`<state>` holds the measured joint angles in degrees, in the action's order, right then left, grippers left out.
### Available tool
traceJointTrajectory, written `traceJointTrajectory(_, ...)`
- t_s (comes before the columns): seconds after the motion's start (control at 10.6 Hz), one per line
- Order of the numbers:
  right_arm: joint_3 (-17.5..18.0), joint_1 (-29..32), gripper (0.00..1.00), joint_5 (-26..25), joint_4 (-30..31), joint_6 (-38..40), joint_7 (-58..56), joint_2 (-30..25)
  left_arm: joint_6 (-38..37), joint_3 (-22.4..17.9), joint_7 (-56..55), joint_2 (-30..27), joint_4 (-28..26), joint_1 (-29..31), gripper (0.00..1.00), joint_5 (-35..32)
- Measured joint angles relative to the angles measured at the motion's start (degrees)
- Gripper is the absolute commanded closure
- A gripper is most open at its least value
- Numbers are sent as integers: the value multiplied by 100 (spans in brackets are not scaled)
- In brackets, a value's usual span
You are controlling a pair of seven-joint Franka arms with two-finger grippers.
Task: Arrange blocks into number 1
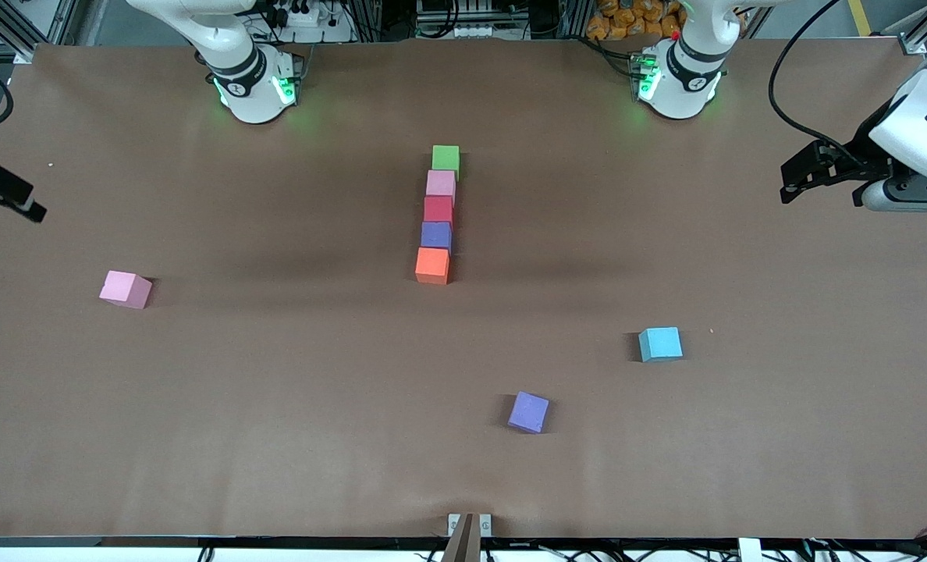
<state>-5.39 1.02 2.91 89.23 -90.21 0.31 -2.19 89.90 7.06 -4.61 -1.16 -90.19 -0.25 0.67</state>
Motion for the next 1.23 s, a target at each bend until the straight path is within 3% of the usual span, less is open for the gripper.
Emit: traceJointTrajectory(1.23, 67, -75, 0, -93, 285, 147, -664, -160, 0, 2, 0, 52, 0, 19, 0, 0)
